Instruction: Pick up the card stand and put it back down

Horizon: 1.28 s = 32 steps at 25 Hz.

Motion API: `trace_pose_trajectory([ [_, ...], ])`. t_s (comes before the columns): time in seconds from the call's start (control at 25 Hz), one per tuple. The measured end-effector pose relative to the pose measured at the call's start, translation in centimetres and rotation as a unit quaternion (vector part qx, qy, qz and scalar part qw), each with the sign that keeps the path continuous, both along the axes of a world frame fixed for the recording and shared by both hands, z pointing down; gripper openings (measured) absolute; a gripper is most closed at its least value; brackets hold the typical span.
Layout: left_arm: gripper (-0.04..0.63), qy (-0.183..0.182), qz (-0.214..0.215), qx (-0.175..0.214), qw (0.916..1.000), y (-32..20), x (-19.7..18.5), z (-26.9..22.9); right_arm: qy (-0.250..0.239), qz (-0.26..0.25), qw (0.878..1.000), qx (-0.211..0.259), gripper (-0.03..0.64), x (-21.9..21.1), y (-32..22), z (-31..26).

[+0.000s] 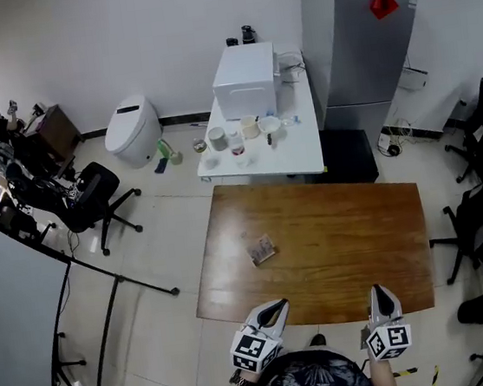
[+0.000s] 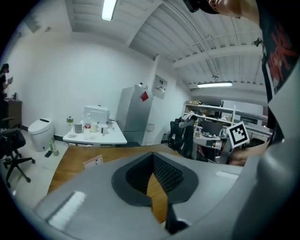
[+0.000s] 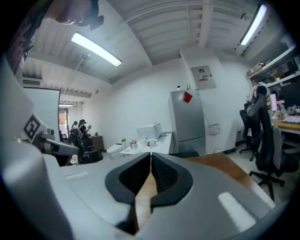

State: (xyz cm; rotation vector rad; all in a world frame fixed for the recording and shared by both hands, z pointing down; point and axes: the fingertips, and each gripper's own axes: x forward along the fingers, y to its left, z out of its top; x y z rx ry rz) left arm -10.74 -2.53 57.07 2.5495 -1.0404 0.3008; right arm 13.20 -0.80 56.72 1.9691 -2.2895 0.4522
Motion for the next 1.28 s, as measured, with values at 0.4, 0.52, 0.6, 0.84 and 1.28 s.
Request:
trace_pose_trajectory([
  [0.4,0.000,0.030,0.059,-0.004,0.9978,1.4,5.0,-0.7,-0.032,0.017,0.999,0.017,0.000,0.3,1.7,-1.7],
  [0.52,0.000,0.061,0.040,-0.038,0.9966,2.0,4.3,-0.5,-0.026,-0.003,0.999,0.020,0.000,-0.6,1.4,-1.7],
  [0.6,0.000,0.067,0.039,-0.037,0.9963,2.3,4.3,-0.8,-0.023,-0.015,0.999,0.025,0.000,-1.2,1.0,-1.9],
  [0.84,0.000,0.061,0.023,-0.012,0.9978,1.9,3.7,-1.7,0.004,-0.032,0.999,0.035,0.000,-2.3,0.2,-2.8],
  [1.28,0.000,0.053,0.021,-0.026,0.9980,3.2,4.3,-1.2,-0.014,-0.054,0.998,0.018,0.000,-3.0,0.6,-1.8],
])
